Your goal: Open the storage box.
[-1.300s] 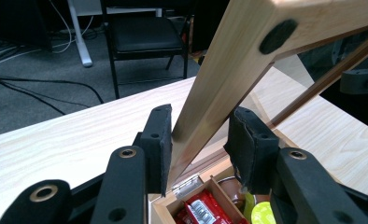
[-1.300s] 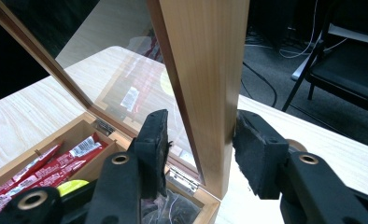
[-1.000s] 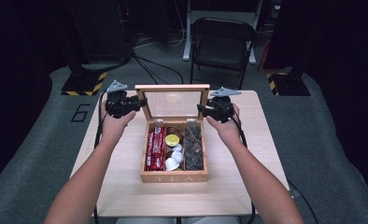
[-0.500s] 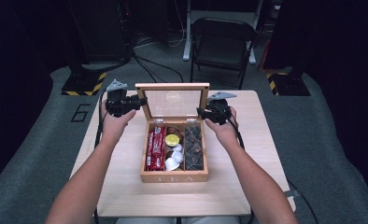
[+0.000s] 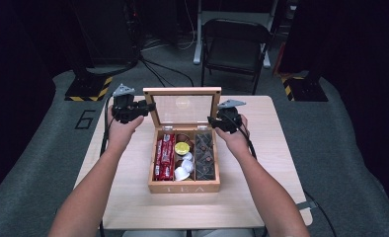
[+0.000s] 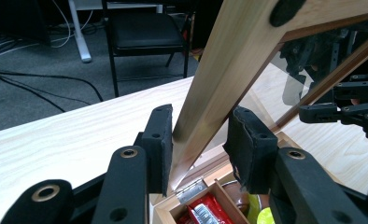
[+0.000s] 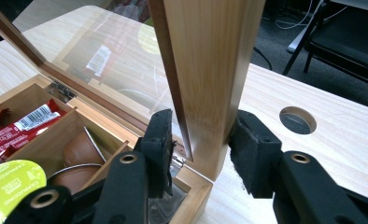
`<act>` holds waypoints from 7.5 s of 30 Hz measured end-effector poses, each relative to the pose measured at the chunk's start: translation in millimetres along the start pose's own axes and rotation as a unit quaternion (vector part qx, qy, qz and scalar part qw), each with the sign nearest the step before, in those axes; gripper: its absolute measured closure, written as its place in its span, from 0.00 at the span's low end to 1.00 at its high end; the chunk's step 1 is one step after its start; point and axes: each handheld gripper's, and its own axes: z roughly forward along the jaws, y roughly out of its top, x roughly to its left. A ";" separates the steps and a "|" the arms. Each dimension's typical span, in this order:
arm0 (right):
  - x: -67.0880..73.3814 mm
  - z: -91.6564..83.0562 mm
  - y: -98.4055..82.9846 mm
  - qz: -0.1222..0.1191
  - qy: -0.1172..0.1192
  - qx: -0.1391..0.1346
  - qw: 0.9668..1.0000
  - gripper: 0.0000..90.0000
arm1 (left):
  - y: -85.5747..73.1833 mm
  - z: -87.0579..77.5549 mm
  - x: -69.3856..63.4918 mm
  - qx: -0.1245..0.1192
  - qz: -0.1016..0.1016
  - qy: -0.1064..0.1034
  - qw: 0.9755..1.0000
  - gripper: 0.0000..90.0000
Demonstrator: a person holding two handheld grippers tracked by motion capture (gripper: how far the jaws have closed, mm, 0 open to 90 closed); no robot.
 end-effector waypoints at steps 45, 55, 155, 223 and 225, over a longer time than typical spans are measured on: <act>-7.1 7.2 1.2 0.029 -0.005 -0.004 1.000 0.72 | -28.4 39.7 13.4 0.040 -0.014 0.018 0.999 0.67; -8.2 10.2 4.0 0.031 -0.008 0.001 0.999 0.72 | -32.2 40.9 13.8 0.044 -0.027 0.017 0.999 0.64; 19.7 -33.9 15.2 0.011 0.054 -0.008 0.998 0.47 | -34.5 -8.2 25.4 0.021 -0.034 0.021 0.999 0.60; 98.1 31.5 -33.2 -0.048 0.163 0.080 0.982 0.37 | -38.9 -21.2 16.9 0.017 -0.025 0.008 0.999 0.59; 98.0 32.2 -33.4 -0.050 0.162 0.079 0.982 0.37 | -39.1 -21.2 16.9 0.016 -0.026 0.009 1.000 0.59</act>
